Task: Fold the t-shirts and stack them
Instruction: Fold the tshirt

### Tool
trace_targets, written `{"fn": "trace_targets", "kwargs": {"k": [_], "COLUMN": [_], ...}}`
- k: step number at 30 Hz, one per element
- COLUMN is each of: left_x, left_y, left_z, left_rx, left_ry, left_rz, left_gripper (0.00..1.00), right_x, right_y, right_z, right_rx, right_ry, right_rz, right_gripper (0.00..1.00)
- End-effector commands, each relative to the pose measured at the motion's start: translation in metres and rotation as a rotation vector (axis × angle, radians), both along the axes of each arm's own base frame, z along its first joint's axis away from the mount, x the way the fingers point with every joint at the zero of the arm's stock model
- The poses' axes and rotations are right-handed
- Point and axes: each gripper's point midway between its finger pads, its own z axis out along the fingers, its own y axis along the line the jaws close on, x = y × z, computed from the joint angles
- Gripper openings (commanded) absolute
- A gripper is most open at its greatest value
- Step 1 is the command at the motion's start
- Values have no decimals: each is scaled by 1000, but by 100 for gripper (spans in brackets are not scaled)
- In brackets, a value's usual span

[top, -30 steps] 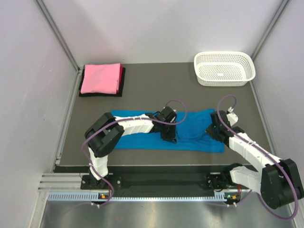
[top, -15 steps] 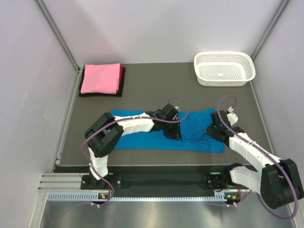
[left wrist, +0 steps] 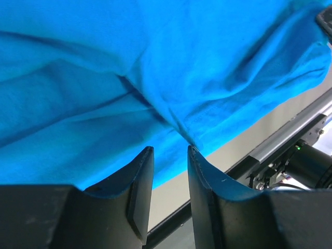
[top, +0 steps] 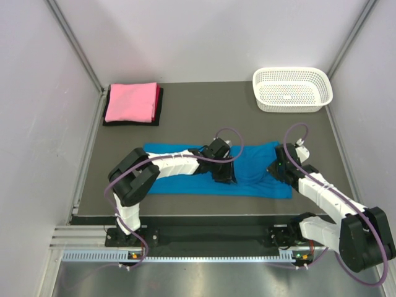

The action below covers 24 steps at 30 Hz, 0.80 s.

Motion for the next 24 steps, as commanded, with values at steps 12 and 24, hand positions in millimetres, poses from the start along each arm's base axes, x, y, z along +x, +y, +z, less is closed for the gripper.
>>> {"fn": "trace_targets", "kwargs": {"k": [12, 24], "left_x": [9, 5], "left_y": [-26, -28], "left_z": [33, 32], "left_rx": [-125, -143], "left_ry": [-83, -51], "left_rz": [-33, -4], "left_gripper": [37, 41], "right_x": [20, 19], "right_y": [1, 1], "right_z": [17, 17], "right_rx": [22, 28], "right_ry": [-71, -72], "right_rz": [-15, -13], "right_gripper": [0, 0]}}
